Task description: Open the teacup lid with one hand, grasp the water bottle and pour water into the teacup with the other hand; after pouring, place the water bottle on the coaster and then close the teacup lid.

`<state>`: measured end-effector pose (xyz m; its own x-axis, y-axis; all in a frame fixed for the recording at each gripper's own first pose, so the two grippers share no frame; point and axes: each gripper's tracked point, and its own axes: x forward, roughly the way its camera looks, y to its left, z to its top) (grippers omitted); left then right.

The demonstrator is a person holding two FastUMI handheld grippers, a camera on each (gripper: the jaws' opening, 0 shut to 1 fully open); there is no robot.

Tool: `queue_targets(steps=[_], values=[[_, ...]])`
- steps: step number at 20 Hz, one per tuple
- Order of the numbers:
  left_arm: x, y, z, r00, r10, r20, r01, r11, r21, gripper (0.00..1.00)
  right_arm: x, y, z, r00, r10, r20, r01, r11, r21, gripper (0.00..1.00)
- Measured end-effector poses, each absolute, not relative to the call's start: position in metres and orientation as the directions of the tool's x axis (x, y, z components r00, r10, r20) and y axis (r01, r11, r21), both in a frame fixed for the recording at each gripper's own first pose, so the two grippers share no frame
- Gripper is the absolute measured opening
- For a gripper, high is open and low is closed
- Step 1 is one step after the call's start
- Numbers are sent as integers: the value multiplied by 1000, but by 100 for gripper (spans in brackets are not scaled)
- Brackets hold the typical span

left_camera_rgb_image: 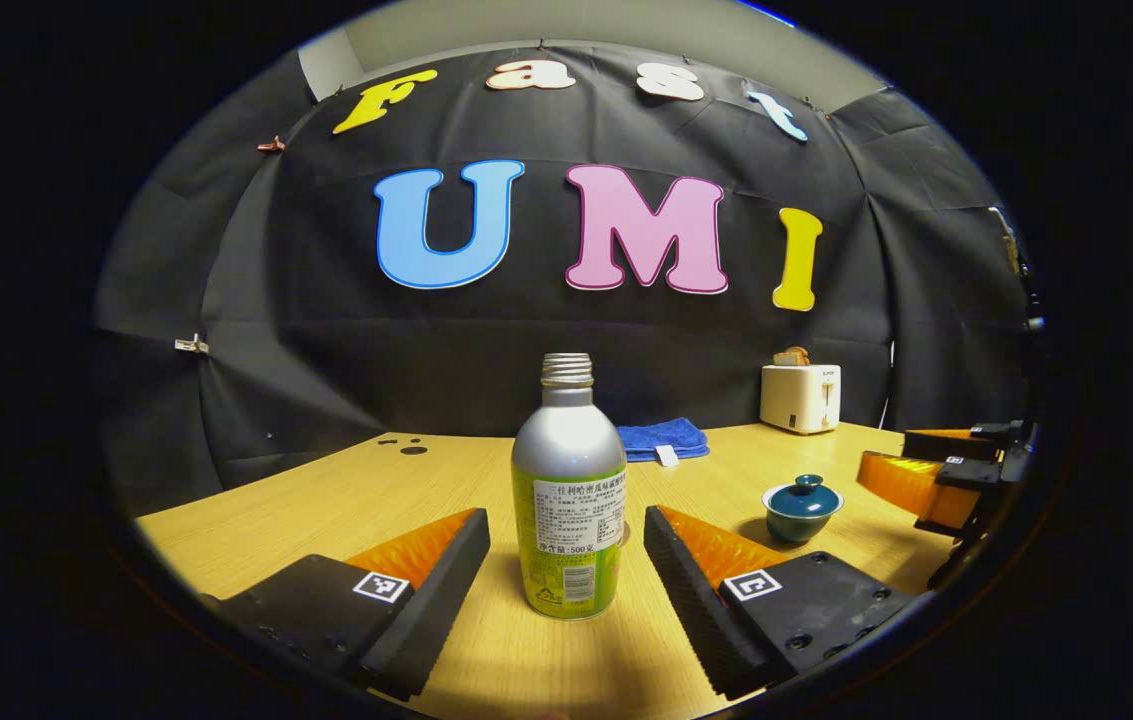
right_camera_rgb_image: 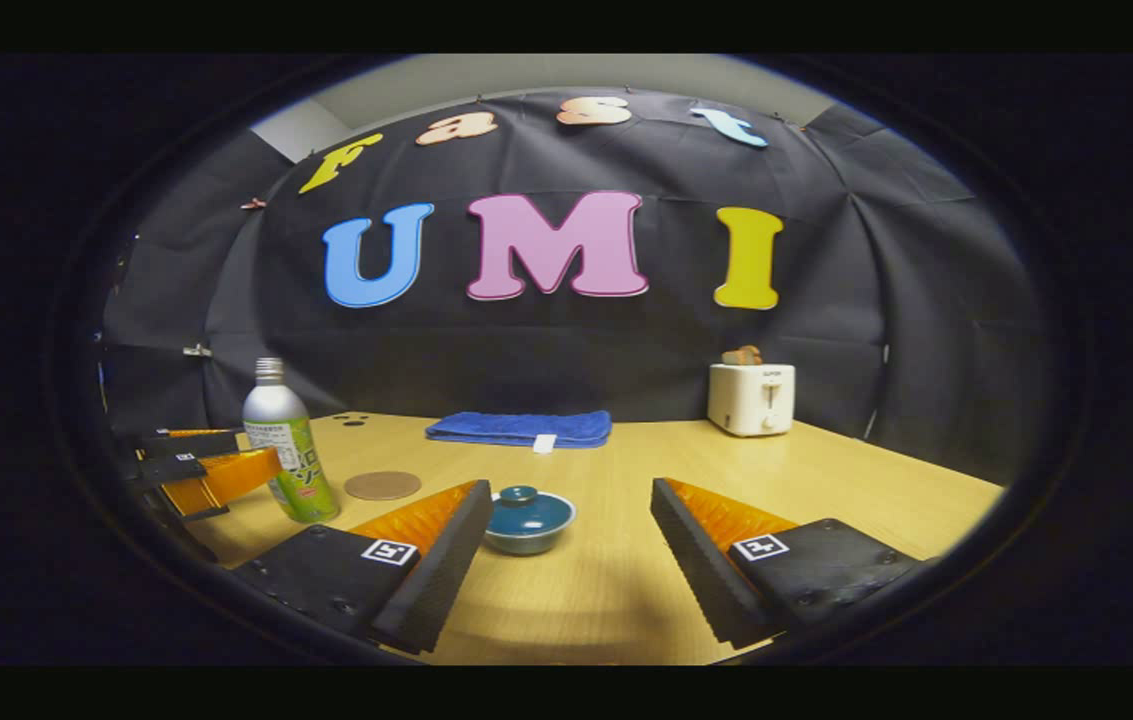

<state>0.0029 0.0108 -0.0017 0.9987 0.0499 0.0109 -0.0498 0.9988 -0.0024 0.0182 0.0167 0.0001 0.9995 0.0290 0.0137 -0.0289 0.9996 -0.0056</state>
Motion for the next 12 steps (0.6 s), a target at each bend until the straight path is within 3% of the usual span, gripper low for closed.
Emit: queue_targets(steps=[12], values=[[3, 13, -1, 999, 33, 17, -33, 999, -1, 98, 68, 31, -25, 988, 50, -148, -52, 999, -11, 98]])
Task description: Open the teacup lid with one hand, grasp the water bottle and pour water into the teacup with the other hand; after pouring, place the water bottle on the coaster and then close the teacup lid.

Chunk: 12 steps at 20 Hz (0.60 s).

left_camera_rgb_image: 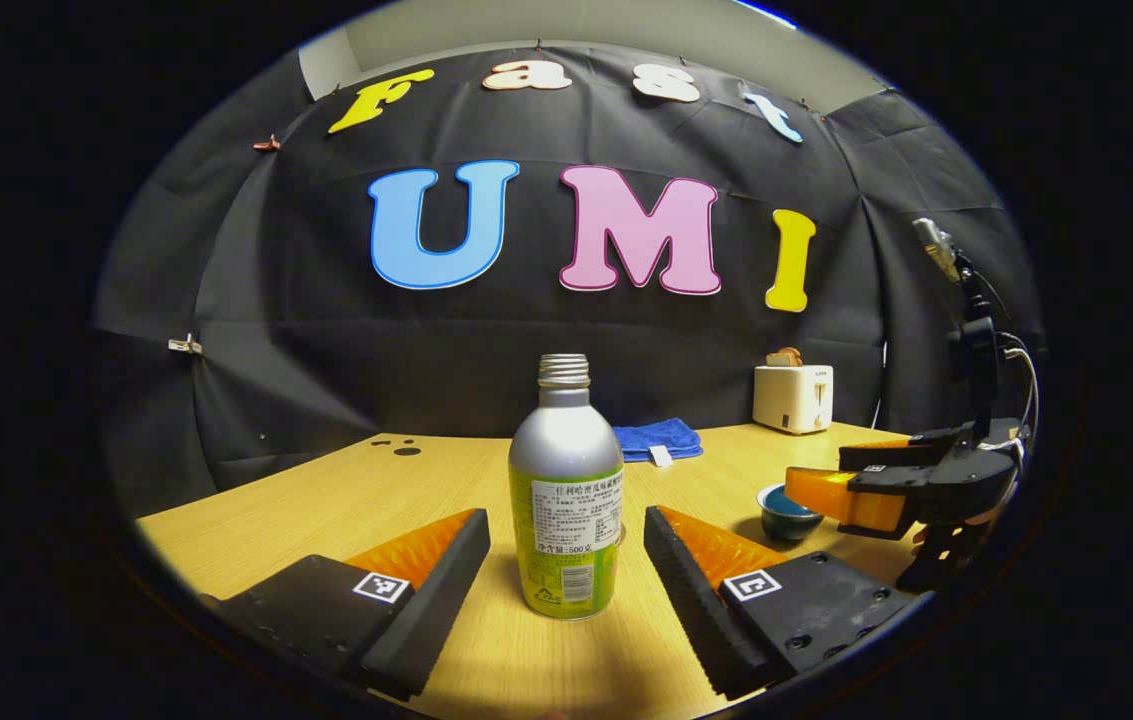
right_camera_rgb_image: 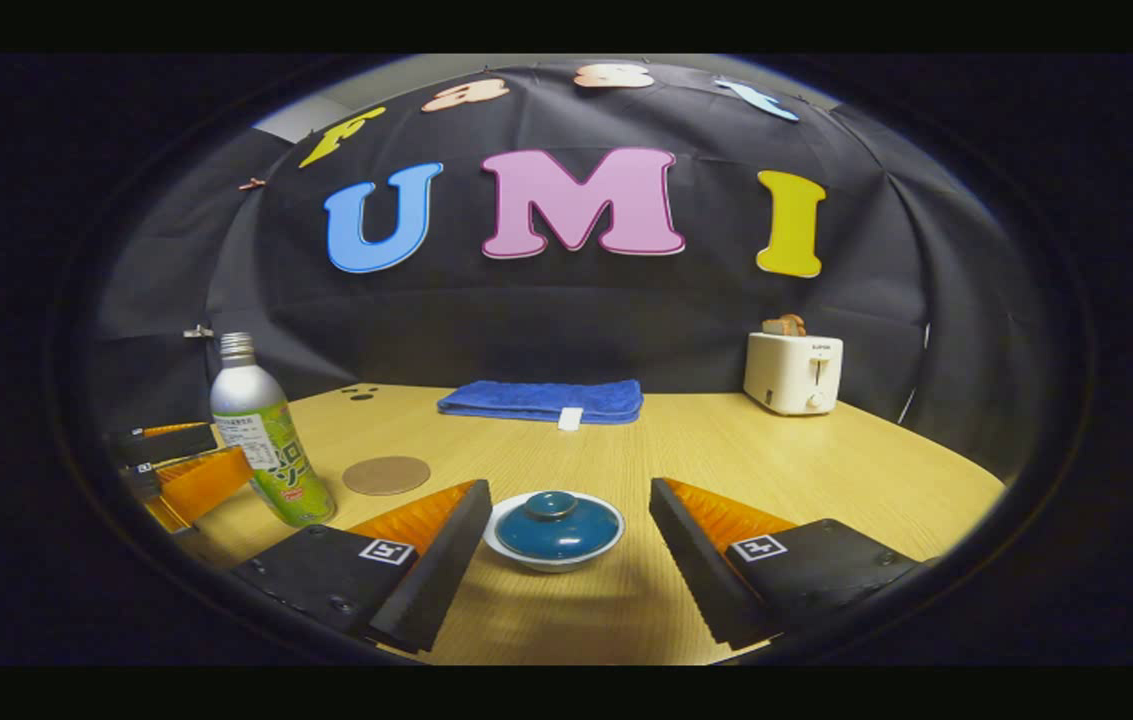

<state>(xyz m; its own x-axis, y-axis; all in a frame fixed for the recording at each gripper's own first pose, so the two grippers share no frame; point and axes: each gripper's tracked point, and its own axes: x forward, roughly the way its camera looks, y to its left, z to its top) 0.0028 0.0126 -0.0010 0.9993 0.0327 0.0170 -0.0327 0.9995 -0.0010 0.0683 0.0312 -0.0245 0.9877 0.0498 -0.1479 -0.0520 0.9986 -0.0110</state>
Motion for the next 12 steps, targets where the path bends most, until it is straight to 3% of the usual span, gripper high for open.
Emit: queue_targets(steps=[1, 2, 5, 9, 12], values=[[3, 13, -1, 999, 34, 17, -34, 999, -1, 98, 72, 33, -25, 986, 51, -156, -54, 998, -16, 94], [3, 13, -1, 999, 36, 18, -36, 999, -1, 98, 75, 33, -25, 985, 49, -164, -54, 998, -25, 98], [2, 14, -1, 999, 36, 18, -36, 999, 0, 98, 83, 33, -30, 982, 38, -186, -49, 997, -51, 91], [3, 14, -1, 999, 34, 18, -34, 999, 0, 98, 91, 35, -34, 973, 42, -228, -56, 997, -56, 77], [4, 14, -1, 999, 34, 18, -34, 999, 0, 98, 93, 37, -34, 970, 43, -239, -62, 995, -72, 59]])
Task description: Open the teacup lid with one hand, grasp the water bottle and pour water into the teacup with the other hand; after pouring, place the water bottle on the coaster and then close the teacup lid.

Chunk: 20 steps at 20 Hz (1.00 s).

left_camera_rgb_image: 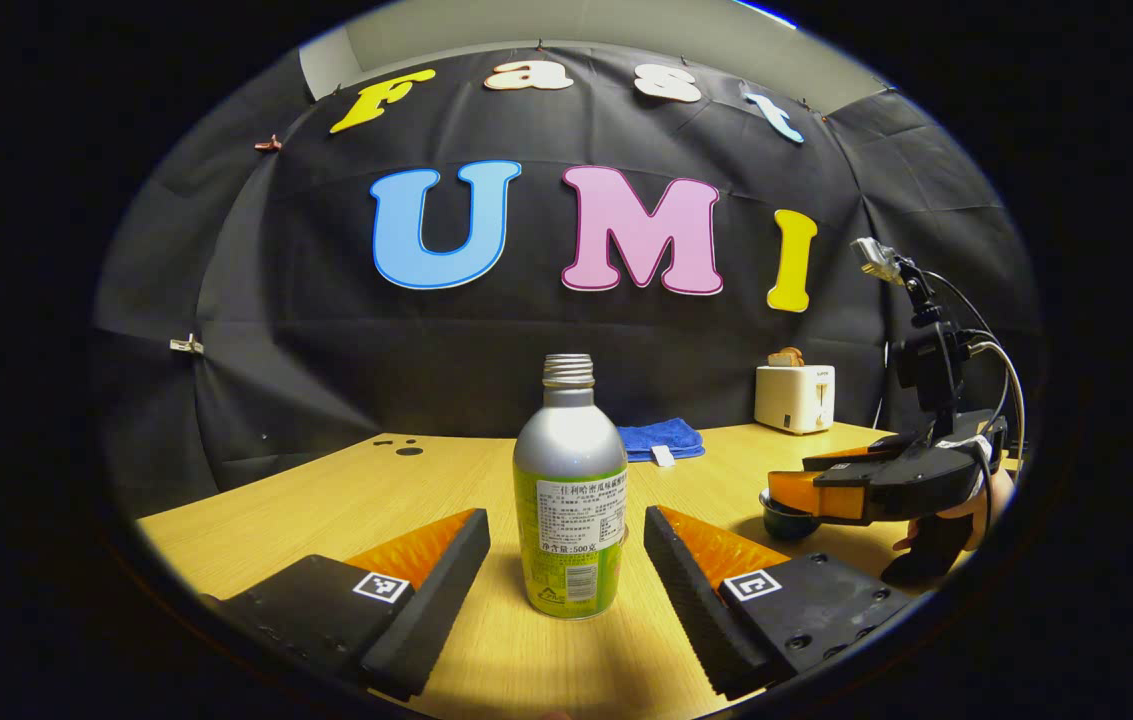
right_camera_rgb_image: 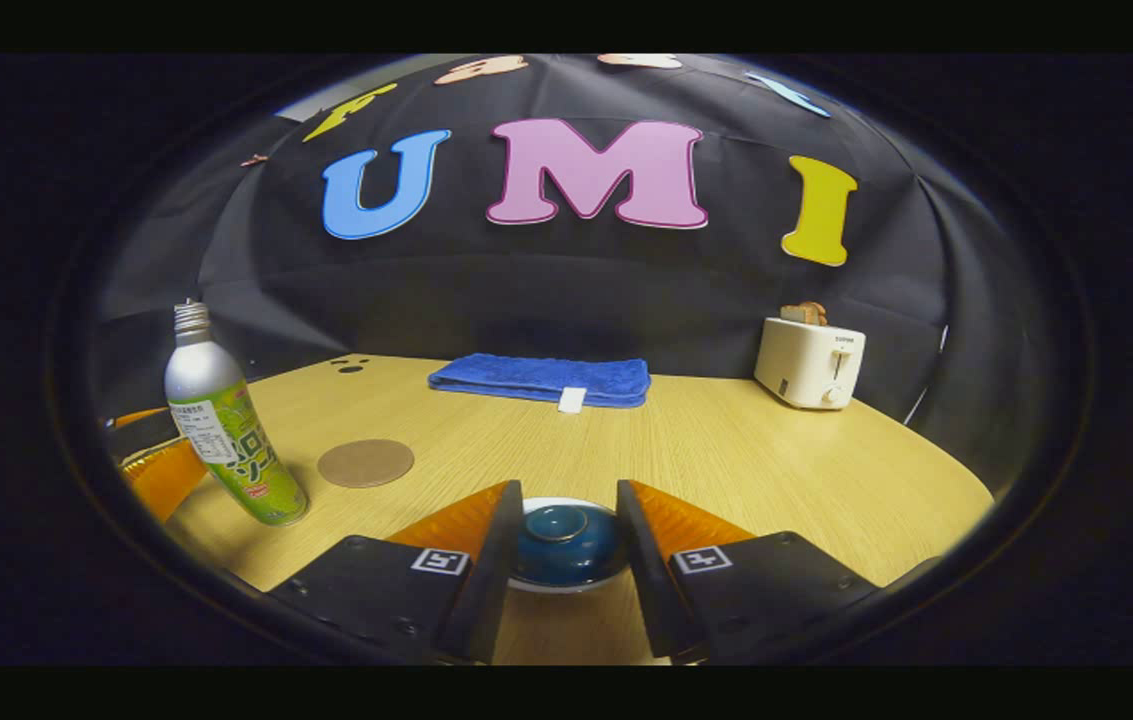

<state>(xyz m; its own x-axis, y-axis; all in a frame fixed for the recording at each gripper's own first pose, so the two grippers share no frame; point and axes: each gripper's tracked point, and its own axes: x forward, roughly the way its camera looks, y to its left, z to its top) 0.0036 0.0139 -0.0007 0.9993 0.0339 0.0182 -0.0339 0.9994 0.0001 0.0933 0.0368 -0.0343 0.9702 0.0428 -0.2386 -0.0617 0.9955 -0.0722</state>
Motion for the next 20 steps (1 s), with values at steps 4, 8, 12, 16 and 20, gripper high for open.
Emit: queue_targets(steps=[4, 8, 12, 16, 20], values=[[3, 14, 0, 999, 33, 18, -33, 999, 0, 98, 94, 41, -31, 973, 39, -228, -66, 992, -111, 46], [2, 14, -1, 999, 32, 18, -32, 999, 0, 98, 97, 42, -31, 973, 36, -227, -68, 988, -135, 33], [3, 14, -1, 999, 31, 18, -31, 1000, 0, 98, 92, 44, -28, 975, 43, -220, -74, 989, -131, 31], [4, 9, 0, 1000, 4, 18, -4, 1000, 1, 98, 84, 44, -17, 977, 67, -200, -92, 989, -119, 31], [9, 11, -1, 1000, 9, 18, -9, 1000, 1, 98, 68, 30, 10, 987, 69, -146, -79, 994, -70, 28]])
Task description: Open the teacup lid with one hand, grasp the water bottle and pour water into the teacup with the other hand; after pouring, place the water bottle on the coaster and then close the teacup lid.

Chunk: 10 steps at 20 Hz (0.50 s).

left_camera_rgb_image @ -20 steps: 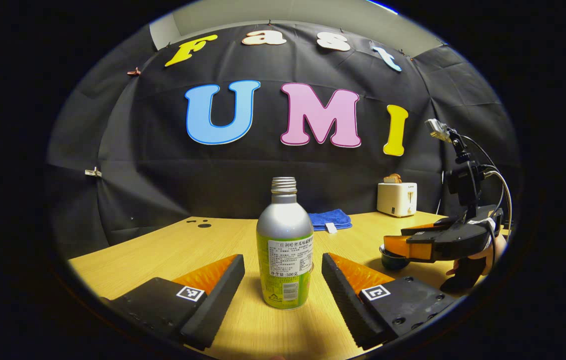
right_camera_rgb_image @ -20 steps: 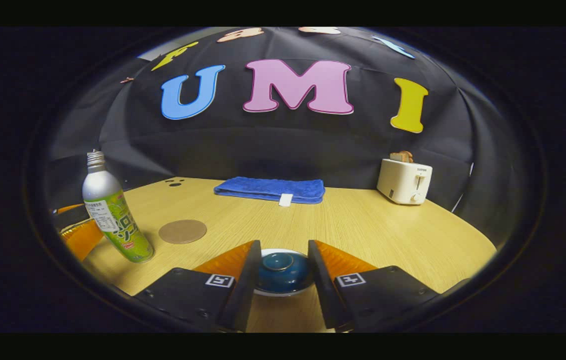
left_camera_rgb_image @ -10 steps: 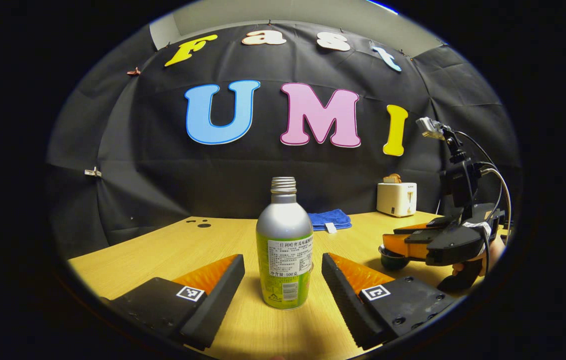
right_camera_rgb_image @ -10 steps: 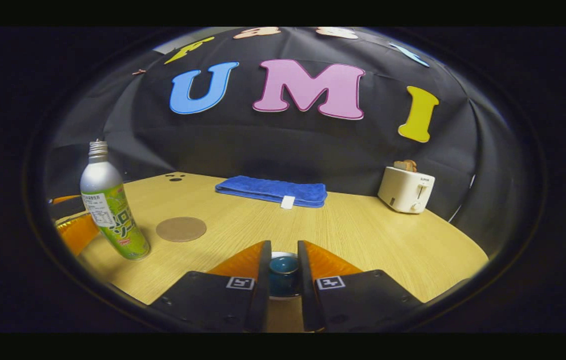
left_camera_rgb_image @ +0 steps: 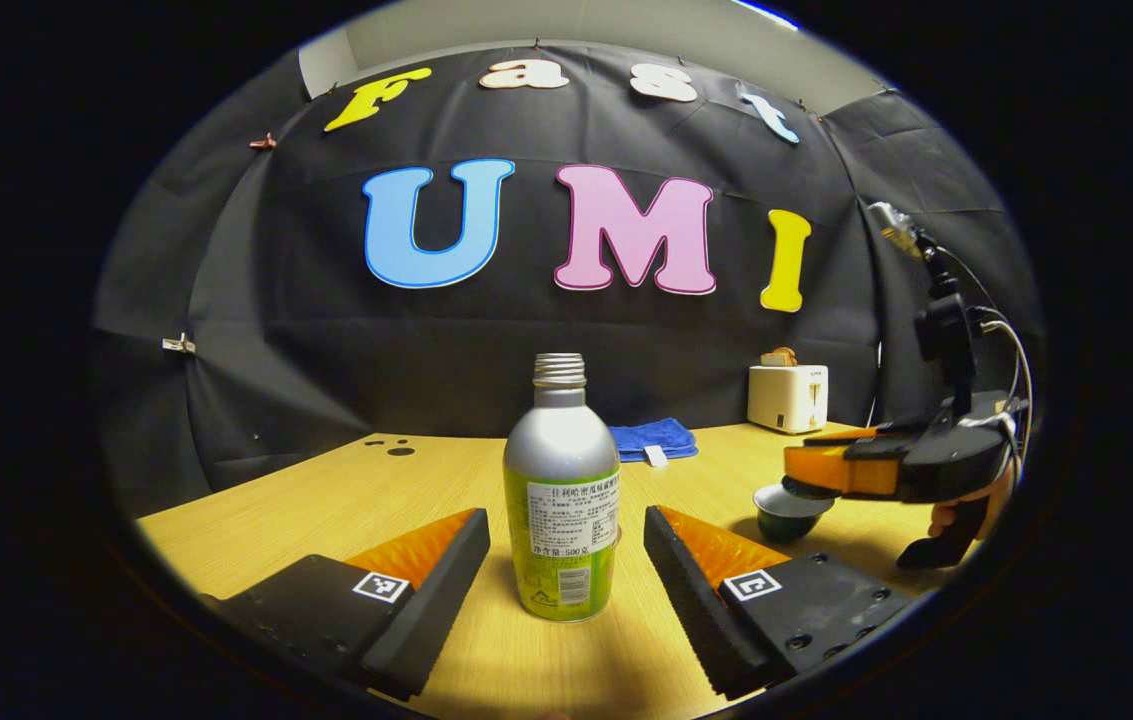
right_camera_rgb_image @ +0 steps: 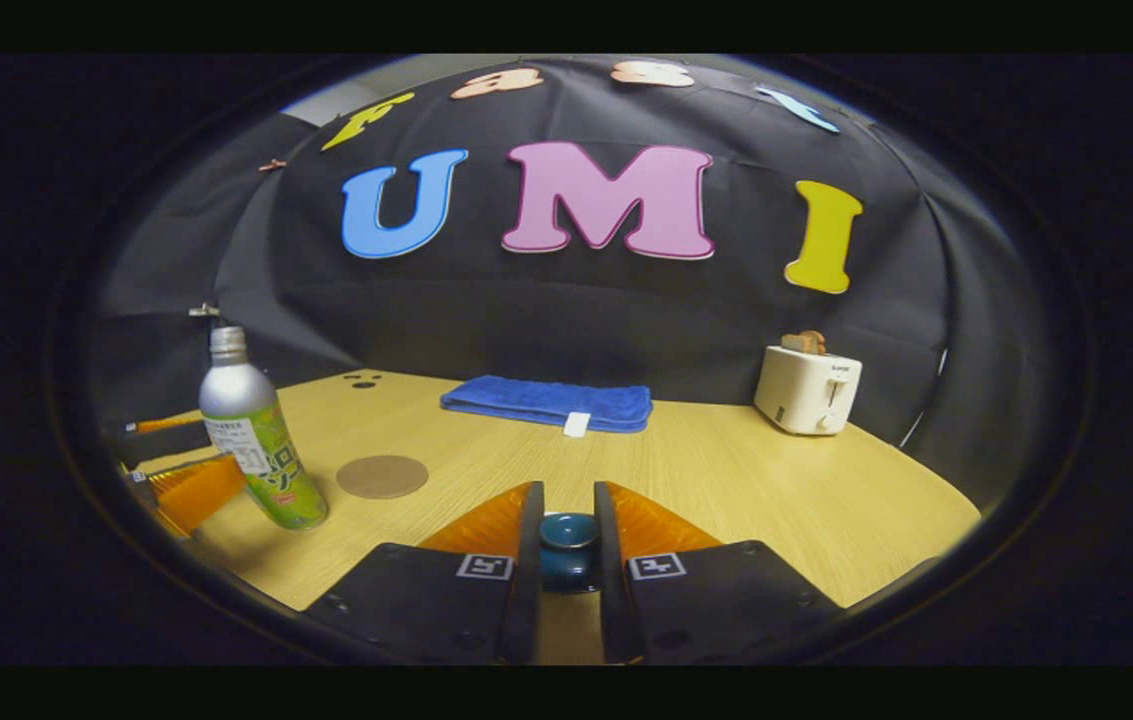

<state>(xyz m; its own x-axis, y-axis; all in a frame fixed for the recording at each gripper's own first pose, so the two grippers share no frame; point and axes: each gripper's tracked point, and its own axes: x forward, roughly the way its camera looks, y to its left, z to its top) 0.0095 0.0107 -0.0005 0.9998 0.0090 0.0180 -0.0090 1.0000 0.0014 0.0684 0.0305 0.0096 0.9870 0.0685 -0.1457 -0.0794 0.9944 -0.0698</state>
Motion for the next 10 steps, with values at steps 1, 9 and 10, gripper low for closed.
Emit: queue_targets(steps=[1, 9, 10], values=[[11, 12, -1, 1000, 12, 17, -12, 1000, 1, 98, 64, 24, 16, 989, 63, -135, -72, 995, -64, 27], [39, 17, 1, 1000, 23, 16, -23, 1000, 2, 98, 26, -43, 5, 994, -27, -104, 29, 1000, 9, 31], [42, 18, 1, 1000, 25, 16, -25, 1000, 2, 98, 25, -47, -1, 993, -35, -112, 39, 999, 28, 31]])
